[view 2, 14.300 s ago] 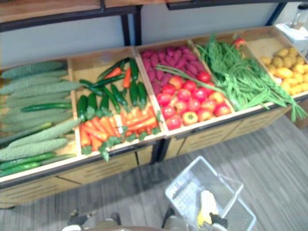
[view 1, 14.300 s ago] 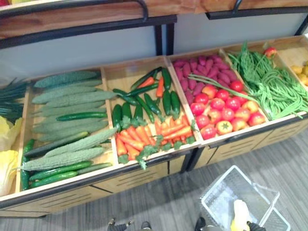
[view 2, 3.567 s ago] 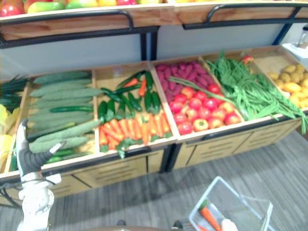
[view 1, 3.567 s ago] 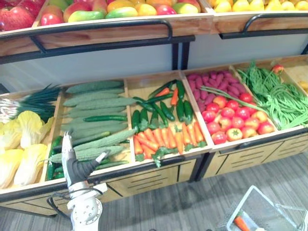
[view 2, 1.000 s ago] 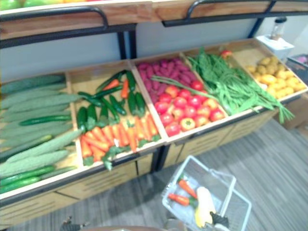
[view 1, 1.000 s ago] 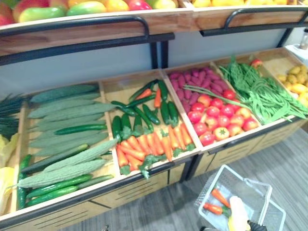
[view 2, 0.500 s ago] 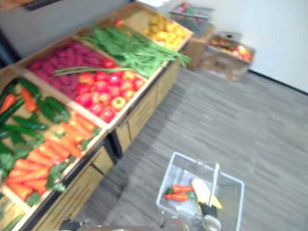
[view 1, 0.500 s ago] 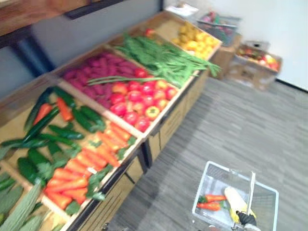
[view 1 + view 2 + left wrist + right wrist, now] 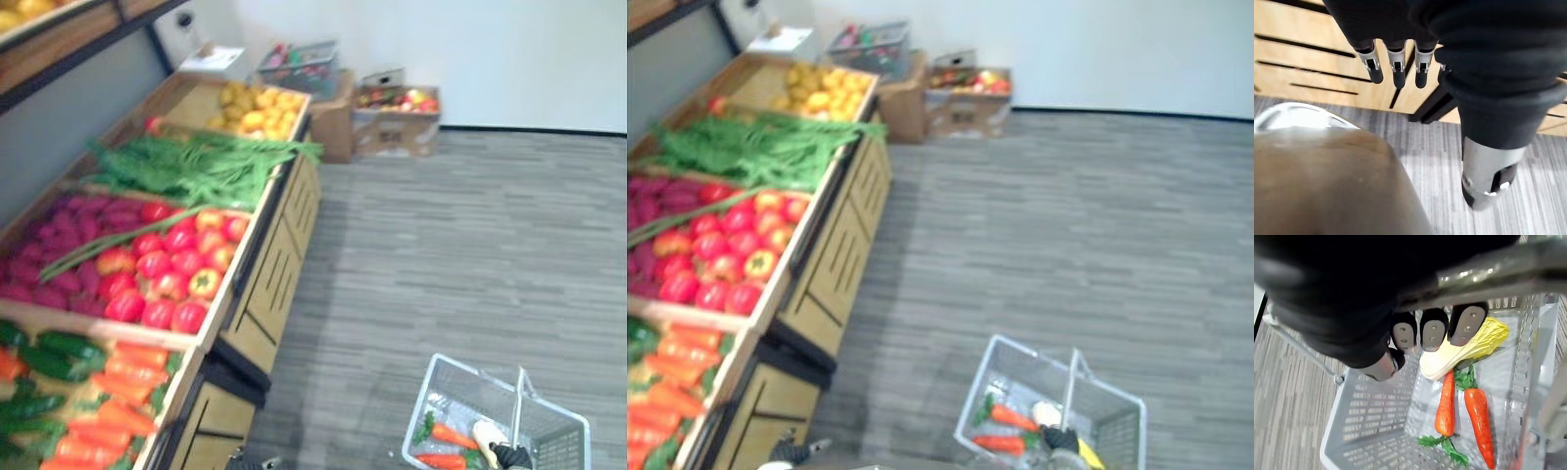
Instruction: Pick vegetable in the basket
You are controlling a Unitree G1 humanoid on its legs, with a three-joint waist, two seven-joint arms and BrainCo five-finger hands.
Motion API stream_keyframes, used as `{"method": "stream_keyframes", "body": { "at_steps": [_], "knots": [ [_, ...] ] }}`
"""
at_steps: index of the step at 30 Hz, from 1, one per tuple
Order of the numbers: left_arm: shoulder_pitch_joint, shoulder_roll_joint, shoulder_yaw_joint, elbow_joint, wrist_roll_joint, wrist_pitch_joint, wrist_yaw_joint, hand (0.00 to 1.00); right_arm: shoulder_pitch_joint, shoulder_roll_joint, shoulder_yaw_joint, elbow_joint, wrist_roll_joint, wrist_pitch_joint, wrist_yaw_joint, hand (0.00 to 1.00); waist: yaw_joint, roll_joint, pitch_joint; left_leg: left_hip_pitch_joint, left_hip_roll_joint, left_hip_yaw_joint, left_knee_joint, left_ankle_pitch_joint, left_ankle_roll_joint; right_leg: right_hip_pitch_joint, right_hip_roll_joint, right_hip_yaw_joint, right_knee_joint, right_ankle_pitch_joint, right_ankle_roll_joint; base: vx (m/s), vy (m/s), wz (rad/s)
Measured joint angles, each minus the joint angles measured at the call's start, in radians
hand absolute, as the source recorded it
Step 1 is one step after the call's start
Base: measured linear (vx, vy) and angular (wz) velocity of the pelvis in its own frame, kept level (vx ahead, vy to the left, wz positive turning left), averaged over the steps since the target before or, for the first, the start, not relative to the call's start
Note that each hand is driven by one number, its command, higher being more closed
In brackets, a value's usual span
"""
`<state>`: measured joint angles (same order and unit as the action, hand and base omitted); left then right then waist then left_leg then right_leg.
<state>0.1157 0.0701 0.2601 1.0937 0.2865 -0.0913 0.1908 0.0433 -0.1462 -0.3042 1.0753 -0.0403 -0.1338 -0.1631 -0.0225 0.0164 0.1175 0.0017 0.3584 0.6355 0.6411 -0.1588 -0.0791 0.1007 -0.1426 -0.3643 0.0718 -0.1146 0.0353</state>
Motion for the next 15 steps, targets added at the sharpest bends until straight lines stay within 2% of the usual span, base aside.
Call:
{"method": "stream_keyframes", "body": {
  "at_steps": [1,3,4,5,6,7,8,9,11,14,15],
  "knots": [
    [0.009,-0.002,-0.002,0.0,0.0,-0.006,0.001,0.0,-0.001,0.0,0.001,0.002,0.0,0.0,0.0,1.0,0.002,0.0,0.0,-0.018,-0.064,-0.105,-0.054,-0.031,-0.008,-0.006,-0.015,0.043,0.004,0.002,0.003,0.06,0.159,-1.23],
    [0.029,-0.003,-0.02,0.0,-0.001,-0.013,0.004,0.0,-0.014,0.006,0.011,0.002,0.0,-0.002,0.001,1.0,0.006,0.0,0.0,-0.029,-0.149,-0.264,-0.19,-0.048,-0.01,-0.011,-0.026,0.119,0.005,0.006,0.011,0.06,0.202,-1.23],
    [0.034,-0.002,-0.021,0.0,-0.002,-0.017,0.004,0.0,-0.021,0.007,0.011,0.003,0.0,-0.003,-0.001,1.0,0.006,0.002,0.001,-0.038,-0.183,-0.363,-0.285,-0.045,-0.013,-0.018,-0.026,0.162,0.003,0.011,0.022,0.06,0.251,-1.18],
    [0.035,-0.003,-0.022,0.0,-0.003,-0.017,0.004,0.0,-0.022,0.006,0.015,0.003,0.0,-0.003,0.0,1.0,0.007,0.004,0.001,-0.039,-0.197,-0.413,-0.334,-0.042,-0.013,-0.027,-0.025,0.185,0.003,0.011,0.031,0.03,0.306,-1.13],
    [0.038,-0.01,-0.023,0.0,-0.008,-0.018,0.005,0.0,-0.024,-0.01,0.033,0.001,0.0,-0.007,-0.001,1.0,0.01,0.026,0.001,-0.047,-0.21,-0.512,-0.434,0.013,-0.028,-0.044,-0.006,0.227,-0.001,0.015,0.063,0.03,0.325,-1.02],
    [0.032,-0.008,-0.025,0.003,-0.009,-0.018,0.006,0.0,-0.025,-0.012,0.039,0.004,0.0,-0.008,-0.001,1.0,0.021,0.038,0.004,-0.048,-0.213,-0.527,-0.437,-0.001,-0.045,-0.05,-0.004,0.262,-0.001,0.009,0.095,0.08,0.362,-0.86],
    [0.028,-0.007,-0.028,-0.004,-0.009,-0.019,0.009,0.0,-0.015,-0.008,0.045,0.002,0.001,-0.012,-0.001,1.0,0.018,0.027,0.004,-0.052,-0.227,-0.53,-0.434,-0.009,-0.042,-0.054,-0.015,0.264,-0.008,0.024,0.1,0.1,0.271,-0.49],
    [0.026,0.004,-0.029,-0.018,-0.009,-0.024,0.013,0.0,-0.012,-0.004,0.044,0.002,0.001,-0.015,-0.001,1.0,0.019,0.003,0.007,-0.052,-0.244,-0.509,-0.433,-0.013,-0.036,-0.059,-0.033,0.265,-0.009,0.023,0.1,0.11,0.228,-0.29],
    [0.03,0.02,-0.026,-0.02,-0.009,-0.028,0.023,0.0,-0.008,-0.004,0.04,0.003,0.0,-0.018,0.001,1.0,0.019,-0.015,0.007,-0.045,-0.272,-0.474,-0.427,-0.033,-0.008,-0.063,-0.063,0.291,-0.009,0.024,0.101,0.07,0.189,-0.32],
    [0.03,0.021,-0.027,-0.02,-0.008,-0.028,0.024,0.0,-0.008,0.0,0.036,0.012,0.0,-0.019,0.0,1.0,0.022,-0.022,-0.001,-0.025,-0.291,-0.452,-0.428,-0.047,0.002,-0.059,-0.075,0.309,-0.023,0.033,0.115,0.08,0.102,-0.24],
    [0.027,0.019,-0.027,-0.02,-0.008,-0.029,0.023,0.0,-0.015,-0.003,0.029,0.018,0.0,-0.02,0.0,1.0,0.02,-0.013,-0.002,-0.022,-0.294,-0.448,-0.431,-0.05,0.004,-0.058,-0.076,0.313,-0.03,0.035,0.118,0.09,0.049,-0.14]
  ]
}}
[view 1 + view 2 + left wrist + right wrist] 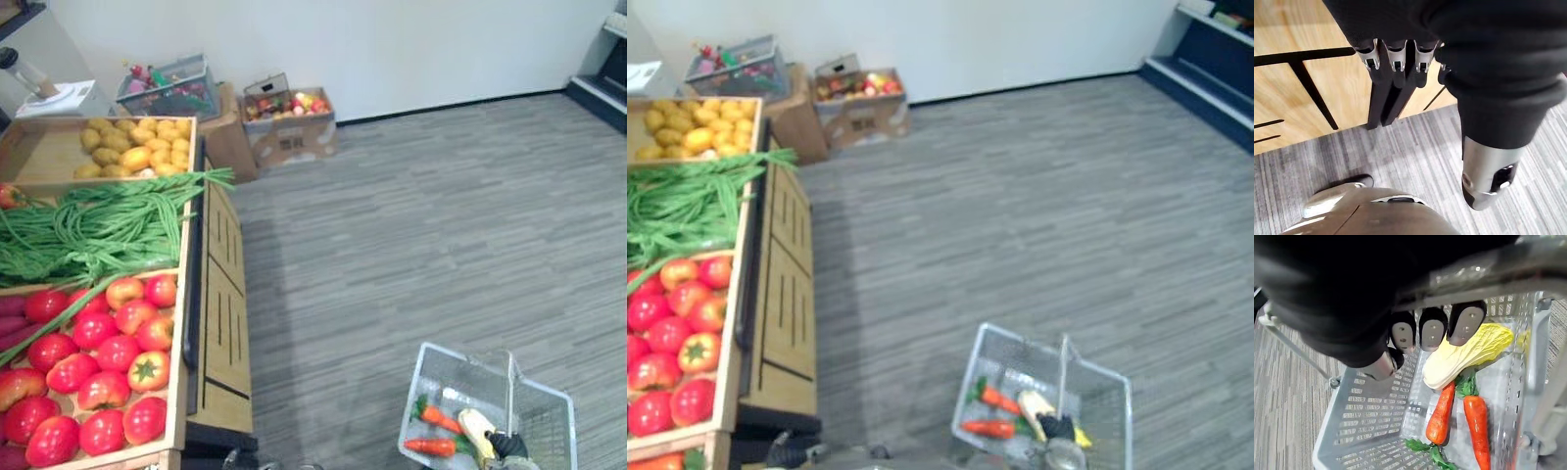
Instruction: Pick vegetable in the basket
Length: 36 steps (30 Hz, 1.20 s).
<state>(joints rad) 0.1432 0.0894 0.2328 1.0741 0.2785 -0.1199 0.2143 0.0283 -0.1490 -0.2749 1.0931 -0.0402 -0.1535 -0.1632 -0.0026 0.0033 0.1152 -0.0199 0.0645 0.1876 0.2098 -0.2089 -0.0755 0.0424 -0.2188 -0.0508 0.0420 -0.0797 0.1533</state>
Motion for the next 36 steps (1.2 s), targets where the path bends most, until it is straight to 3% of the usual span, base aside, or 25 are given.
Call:
{"method": "stream_keyframes", "body": {
  "at_steps": [5,7,9,11,12,13,16,17,19,20,21,22,26,30,32,36],
  "knots": [
    [-0.002,-0.005,-0.002,0.002,0.001,0.0,-0.003,0.0,-0.004,-0.012,-0.056,0.023,-0.001,0.002,0.003,1.0,0.0,0.011,0.001,0.018,0.013,-0.004,0.002,-0.021,0.007,-0.008,0.013,0.002,0.035,0.002,0.004,0.1,-0.01,-0.18],
    [-0.001,-0.009,-0.013,0.007,0.002,0.0,-0.004,0.0,-0.014,-0.017,-0.08,0.02,-0.001,0.001,0.0,1.0,0.008,0.03,0.008,0.052,0.033,0.007,0.002,-0.031,0.013,-0.072,0.027,0.006,0.192,0.001,0.003,0.05,0.016,-0.37],
    [-0.001,0.003,-0.034,0.005,0.002,-0.001,-0.004,0.0,-0.036,-0.024,-0.09,0.006,-0.001,0.0,-0.001,1.0,0.006,0.034,0.03,0.093,0.031,0.02,-0.003,-0.043,0.024,-0.175,0.009,0.008,0.45,-0.001,-0.001,-0.01,0.036,-0.2],
    [0.0,0.026,-0.038,0.001,0.003,0.0,-0.004,0.0,-0.03,-0.011,-0.092,-0.004,-0.001,-0.003,-0.004,1.0,0.003,0.009,0.045,0.125,0.016,0.016,-0.011,-0.058,0.035,-0.236,-0.028,0.012,0.595,-0.011,-0.004,0.01,-0.007,0.07],
    [0.005,0.032,-0.038,0.002,0.003,0.002,-0.004,0.0,-0.026,-0.007,-0.09,-0.004,-0.001,-0.002,-0.004,1.0,0.004,0.0,0.04,0.131,0.019,0.011,-0.012,-0.061,0.035,-0.234,-0.035,0.009,0.605,-0.024,-0.024,0.06,-0.031,0.21],
    [0.008,0.033,-0.037,0.001,0.003,0.003,-0.003,0.0,-0.022,-0.007,-0.083,-0.004,-0.001,-0.002,-0.002,1.0,0.005,-0.001,0.036,0.13,0.029,0.0,-0.015,-0.062,0.034,-0.23,-0.031,-0.012,0.575,-0.04,-0.046,0.06,-0.055,0.22],
    [0.01,0.033,-0.029,0.002,0.003,0.011,-0.003,0.0,-0.028,-0.012,-0.082,-0.011,-0.003,-0.002,-0.003,1.0,0.004,0.018,0.039,0.125,0.076,-0.029,-0.031,-0.055,0.01,-0.244,-0.016,-0.041,0.436,-0.068,-0.044,0.08,-0.126,0.19],
    [0.01,0.034,-0.03,0.002,0.003,0.012,-0.003,0.0,-0.029,-0.013,-0.081,-0.018,-0.003,-0.001,-0.003,1.0,0.003,0.02,0.039,0.125,0.092,-0.039,-0.038,-0.051,-0.005,-0.246,-0.015,-0.048,0.382,-0.058,-0.03,0.14,-0.278,0.36],
    [0.012,0.045,-0.029,0.001,0.001,0.012,-0.003,0.0,-0.022,-0.005,-0.081,-0.016,-0.004,0.003,-0.003,1.0,0.003,-0.009,0.027,0.127,0.094,-0.065,-0.052,-0.046,-0.044,-0.245,-0.023,-0.058,0.282,0.01,-0.001,0.15,-0.328,0.44],
    [0.004,0.042,-0.027,0.01,0.0,0.014,-0.002,0.0,-0.022,-0.007,-0.082,-0.006,-0.005,0.005,-0.003,1.0,0.002,-0.012,0.019,0.135,0.107,-0.093,-0.062,-0.044,-0.07,-0.238,-0.019,-0.085,0.286,-0.021,0.022,0.21,-0.437,0.45],
    [0.008,-0.007,-0.026,0.013,0.0,0.011,-0.003,0.0,-0.029,-0.031,-0.083,0.009,-0.023,0.012,-0.005,1.0,0.005,0.037,-0.002,0.124,0.162,-0.113,-0.069,-0.005,-0.107,-0.229,0.028,-0.123,0.287,-0.042,-0.012,0.28,-0.557,0.35],
    [0.014,-0.035,-0.025,0.02,-0.001,0.011,-0.003,0.0,-0.033,-0.043,-0.08,0.02,-0.039,0.013,-0.003,1.0,0.007,0.06,-0.018,0.108,0.185,-0.141,-0.058,0.036,-0.119,-0.224,0.051,-0.145,0.287,-0.056,-0.036,0.23,-0.44,0.27],
    [-0.003,-0.042,-0.023,0.015,-0.002,0.01,-0.003,0.0,-0.018,-0.042,-0.08,0.023,-0.039,0.013,-0.002,1.0,-0.007,0.062,-0.021,0.03,0.202,-0.197,0.012,0.16,-0.106,-0.157,0.059,-0.243,0.242,-0.074,-0.067,0.1,-0.291,0.62],
    [-0.003,-0.034,-0.035,0.011,-0.002,0.014,-0.003,0.0,0.016,-0.038,-0.091,0.027,-0.036,0.014,-0.003,1.0,-0.021,0.059,-0.021,0.004,0.224,-0.056,0.011,0.255,-0.075,-0.072,0.062,-0.346,0.17,-0.071,-0.08,0.04,-0.163,0.76],
    [0.0,-0.033,-0.039,0.011,-0.002,0.014,-0.003,0.0,0.023,-0.037,-0.092,0.036,-0.035,0.014,-0.002,1.0,-0.019,0.058,-0.021,0.005,0.226,-0.003,-0.029,0.273,-0.067,-0.043,0.066,-0.382,0.138,-0.062,-0.092,0.01,-0.069,0.55],
    [0.01,-0.033,-0.034,0.013,-0.056,0.013,-0.015,0.0,0.023,-0.029,-0.111,0.045,-0.02,0.011,0.001,1.0,-0.017,0.054,-0.02,0.058,0.203,-0.007,-0.165,0.27,-0.07,-0.042,0.082,-0.395,0.099,-0.028,-0.088,0.0,0.058,0.18]
  ]
}}
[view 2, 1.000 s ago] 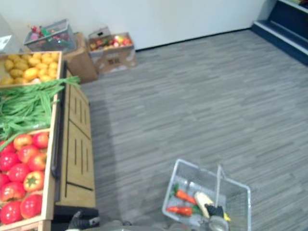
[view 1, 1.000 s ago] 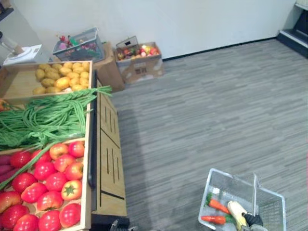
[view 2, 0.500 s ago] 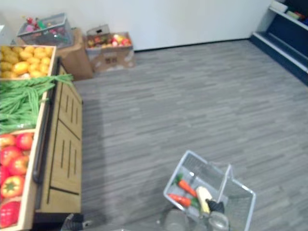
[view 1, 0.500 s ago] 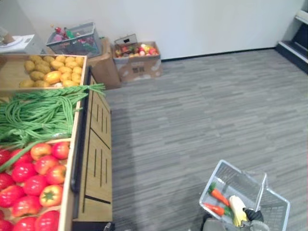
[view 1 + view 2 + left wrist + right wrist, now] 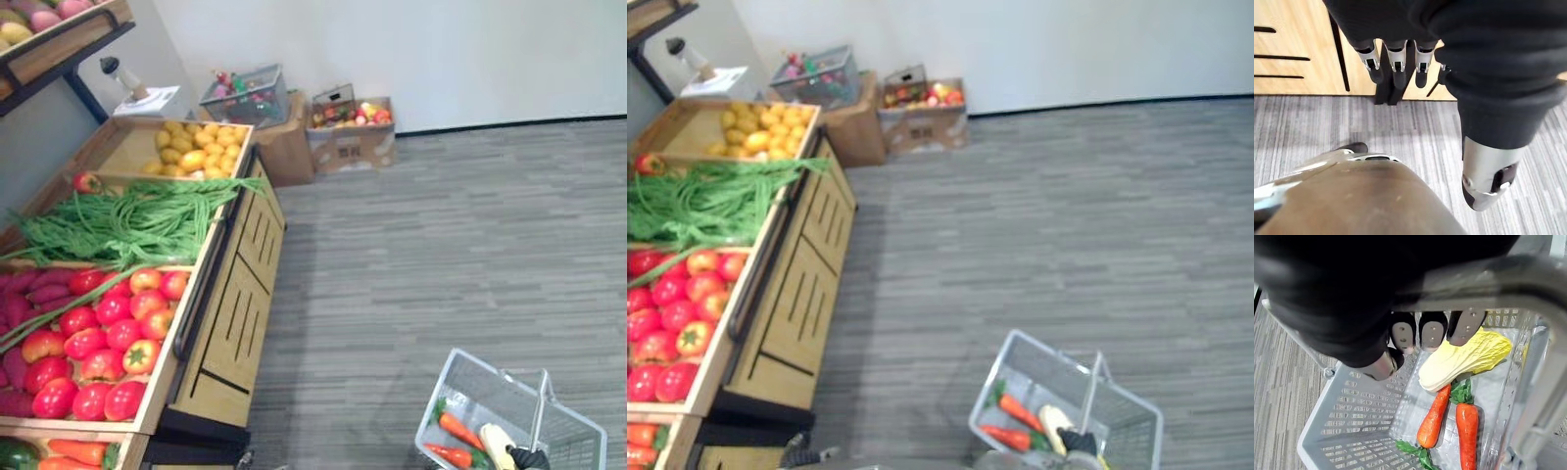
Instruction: Pick vegetable in the basket
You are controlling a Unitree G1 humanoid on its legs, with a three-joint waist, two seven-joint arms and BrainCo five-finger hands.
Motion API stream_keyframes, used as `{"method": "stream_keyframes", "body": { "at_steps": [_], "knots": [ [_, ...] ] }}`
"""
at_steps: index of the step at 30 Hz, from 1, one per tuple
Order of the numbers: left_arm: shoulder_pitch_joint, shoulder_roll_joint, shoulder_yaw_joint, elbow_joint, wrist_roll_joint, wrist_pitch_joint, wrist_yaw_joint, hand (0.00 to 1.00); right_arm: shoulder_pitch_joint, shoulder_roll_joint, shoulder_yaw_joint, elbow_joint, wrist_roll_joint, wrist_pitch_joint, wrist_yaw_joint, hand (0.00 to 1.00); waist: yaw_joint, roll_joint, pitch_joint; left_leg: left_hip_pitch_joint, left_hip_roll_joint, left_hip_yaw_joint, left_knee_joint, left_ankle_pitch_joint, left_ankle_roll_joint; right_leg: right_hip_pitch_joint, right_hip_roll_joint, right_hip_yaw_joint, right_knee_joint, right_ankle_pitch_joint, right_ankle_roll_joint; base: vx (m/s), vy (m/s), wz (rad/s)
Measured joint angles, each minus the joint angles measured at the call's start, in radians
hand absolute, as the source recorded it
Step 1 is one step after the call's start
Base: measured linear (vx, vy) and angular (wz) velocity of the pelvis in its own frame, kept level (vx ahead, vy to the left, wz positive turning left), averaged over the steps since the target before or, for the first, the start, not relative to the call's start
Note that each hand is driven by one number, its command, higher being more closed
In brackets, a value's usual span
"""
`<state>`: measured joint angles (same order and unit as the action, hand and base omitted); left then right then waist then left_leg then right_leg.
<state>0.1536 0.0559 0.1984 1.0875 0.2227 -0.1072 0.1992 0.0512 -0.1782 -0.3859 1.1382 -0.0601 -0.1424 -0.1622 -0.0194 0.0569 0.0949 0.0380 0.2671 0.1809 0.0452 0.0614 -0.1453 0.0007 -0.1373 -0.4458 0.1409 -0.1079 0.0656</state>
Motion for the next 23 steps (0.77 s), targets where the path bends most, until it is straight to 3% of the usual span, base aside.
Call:
{"method": "stream_keyframes", "body": {
  "at_steps": [4,7,10,13,18,23],
  "knots": [
    [0.004,0.006,0.019,0.019,-0.065,-0.002,-0.022,0.0,0.001,0.025,-0.038,0.016,0.036,-0.002,0.007,1.0,-0.001,-0.006,-0.011,0.017,-0.026,0.022,-0.024,-0.052,0.006,0.012,-0.008,0.023,-0.075,0.068,0.027,-0.04,0.168,-0.15],
    [0.007,0.004,0.045,0.042,-0.141,-0.003,-0.051,0.0,0.019,0.05,-0.08,0.018,0.071,0.0,0.02,1.0,-0.003,-0.009,-0.011,0.053,-0.043,0.04,-0.028,-0.133,-0.007,0.061,-0.012,0.047,-0.159,0.136,0.052,-0.07,0.211,-0.21],
    [0.02,0.017,0.045,0.061,-0.184,-0.003,-0.068,0.0,0.039,0.076,-0.083,0.017,0.072,0.0,0.02,1.0,-0.004,-0.037,-0.023,0.074,-0.081,0.068,-0.026,-0.142,0.005,0.08,-0.044,0.079,-0.193,0.166,0.068,-0.09,0.127,-0.28],
    [0.028,0.021,0.039,0.069,-0.229,-0.004,-0.086,0.0,0.062,0.078,-0.083,0.017,0.071,0.001,0.029,1.0,-0.006,-0.043,-0.03,0.089,-0.104,0.082,-0.026,-0.147,0.013,0.084,-0.066,0.1,-0.197,0.172,0.078,-0.07,0.082,-0.16],
    [0.027,0.025,-0.026,0.105,-0.319,-0.015,-0.094,0.0,0.091,0.07,-0.08,0.019,0.068,0.007,0.038,1.0,-0.005,-0.034,-0.04,0.103,-0.113,0.082,-0.057,-0.146,0.011,0.089,-0.067,0.109,-0.211,0.176,0.083,-0.03,0.019,0.0],
    [0.026,0.035,-0.09,0.109,-0.329,-0.016,-0.1,0.0,0.09,0.067,-0.069,0.036,0.06,0.011,0.038,1.0,-0.004,-0.027,-0.043,0.111,-0.104,0.082,-0.078,-0.131,0.002,0.09,-0.05,0.113,-0.223,0.178,0.08,0.03,-0.004,-0.01]
  ]
}}
